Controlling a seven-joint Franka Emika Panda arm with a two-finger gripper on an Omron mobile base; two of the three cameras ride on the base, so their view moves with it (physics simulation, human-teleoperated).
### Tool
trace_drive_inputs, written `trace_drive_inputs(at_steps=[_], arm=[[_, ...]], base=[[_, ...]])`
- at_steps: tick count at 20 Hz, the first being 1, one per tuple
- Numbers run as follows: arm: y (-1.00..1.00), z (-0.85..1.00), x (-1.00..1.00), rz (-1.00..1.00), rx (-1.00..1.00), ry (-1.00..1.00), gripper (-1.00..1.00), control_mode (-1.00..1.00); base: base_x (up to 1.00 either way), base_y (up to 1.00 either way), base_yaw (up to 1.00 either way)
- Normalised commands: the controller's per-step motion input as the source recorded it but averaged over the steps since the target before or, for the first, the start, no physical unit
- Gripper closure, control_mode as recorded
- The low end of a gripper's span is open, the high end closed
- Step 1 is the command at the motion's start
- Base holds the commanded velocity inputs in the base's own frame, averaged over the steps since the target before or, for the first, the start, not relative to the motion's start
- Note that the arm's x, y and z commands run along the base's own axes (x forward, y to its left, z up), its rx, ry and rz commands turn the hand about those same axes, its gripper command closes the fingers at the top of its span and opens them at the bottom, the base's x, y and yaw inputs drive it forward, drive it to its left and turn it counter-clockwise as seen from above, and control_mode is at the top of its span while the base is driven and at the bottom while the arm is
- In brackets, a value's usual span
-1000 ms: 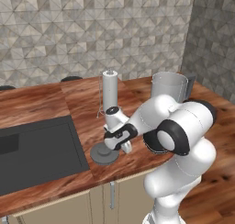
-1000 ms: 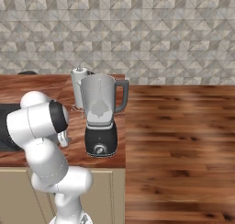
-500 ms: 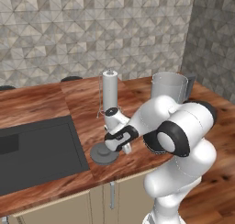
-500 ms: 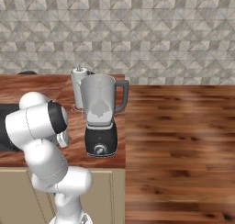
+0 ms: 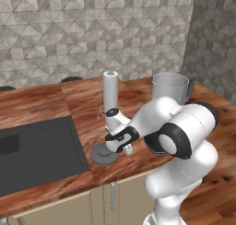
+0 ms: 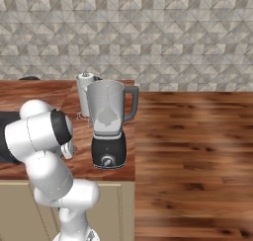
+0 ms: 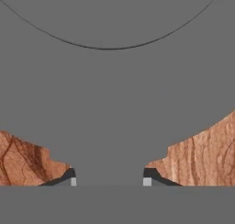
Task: Grab the lemon wedge and garlic from the fridge, place them in the blender, close the lid, and turn on the blender to create a marinade.
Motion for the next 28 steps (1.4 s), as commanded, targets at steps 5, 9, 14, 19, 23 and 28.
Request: trace_drive_inputs(at_steps=[5, 9, 14, 19, 23, 28], arm=[[0.0, 0.33, -0.18, 0.0, 0.0, 0.03, 1.0, -1.0], [0.0, 0.39, -0.22, 0.0, 0.0, 0.0, 1.0, -1.0], [0.0, 0.23, -0.31, 0.0, 0.0, 0.0, 1.0, -1.0], [0.0, 0.2, -0.28, 0.0, 0.0, 0.0, 1.0, -1.0], [0.0, 0.39, -0.18, 0.0, 0.01, 0.0, 1.0, -1.0], [0.0, 0.54, -0.05, 0.0, 0.09, 0.0, 1.0, -1.0]], base=[[0.0, 0.0, 0.0], [0.0, 0.0, 0.0], [0.0, 0.0, 0.0], [0.0, 0.0, 0.0], [0.0, 0.0, 0.0], [0.0, 0.0, 0.0]])
